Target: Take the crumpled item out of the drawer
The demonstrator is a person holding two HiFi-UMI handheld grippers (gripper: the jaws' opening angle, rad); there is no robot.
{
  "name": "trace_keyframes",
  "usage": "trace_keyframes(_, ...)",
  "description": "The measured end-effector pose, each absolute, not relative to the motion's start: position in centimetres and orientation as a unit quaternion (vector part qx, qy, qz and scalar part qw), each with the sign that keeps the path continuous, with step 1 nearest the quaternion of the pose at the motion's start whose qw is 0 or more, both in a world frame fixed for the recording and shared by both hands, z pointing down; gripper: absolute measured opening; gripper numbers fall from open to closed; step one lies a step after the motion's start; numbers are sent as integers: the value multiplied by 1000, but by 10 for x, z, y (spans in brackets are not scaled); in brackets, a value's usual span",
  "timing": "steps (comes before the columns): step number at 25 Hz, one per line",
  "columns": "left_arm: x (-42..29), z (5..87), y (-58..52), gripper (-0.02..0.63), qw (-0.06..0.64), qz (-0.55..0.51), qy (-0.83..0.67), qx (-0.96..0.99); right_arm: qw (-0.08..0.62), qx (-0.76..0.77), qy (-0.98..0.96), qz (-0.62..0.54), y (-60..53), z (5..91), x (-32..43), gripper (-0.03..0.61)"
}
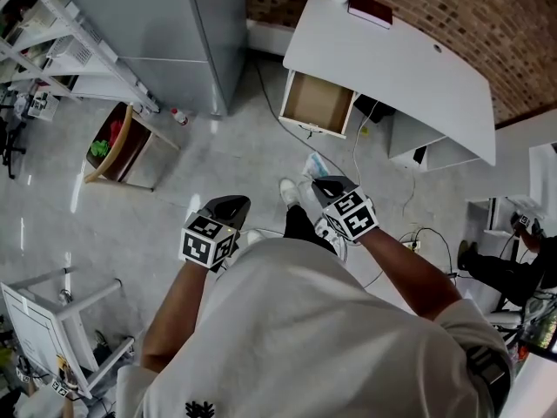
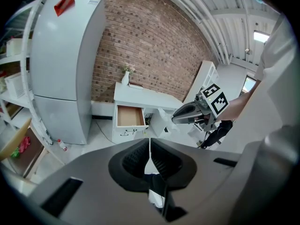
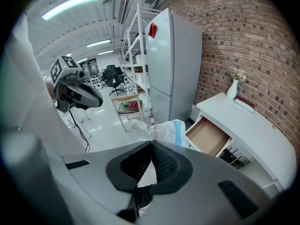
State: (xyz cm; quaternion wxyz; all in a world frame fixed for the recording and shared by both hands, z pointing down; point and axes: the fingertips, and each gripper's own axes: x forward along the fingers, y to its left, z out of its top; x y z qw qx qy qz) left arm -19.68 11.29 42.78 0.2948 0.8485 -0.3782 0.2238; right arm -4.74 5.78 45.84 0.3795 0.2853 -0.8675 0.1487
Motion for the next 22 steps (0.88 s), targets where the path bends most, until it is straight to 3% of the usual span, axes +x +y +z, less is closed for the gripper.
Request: trace_keyframes(22,-203,438,120,29,304,228,-379,844,381,277,-870,148,67,462,-56,29)
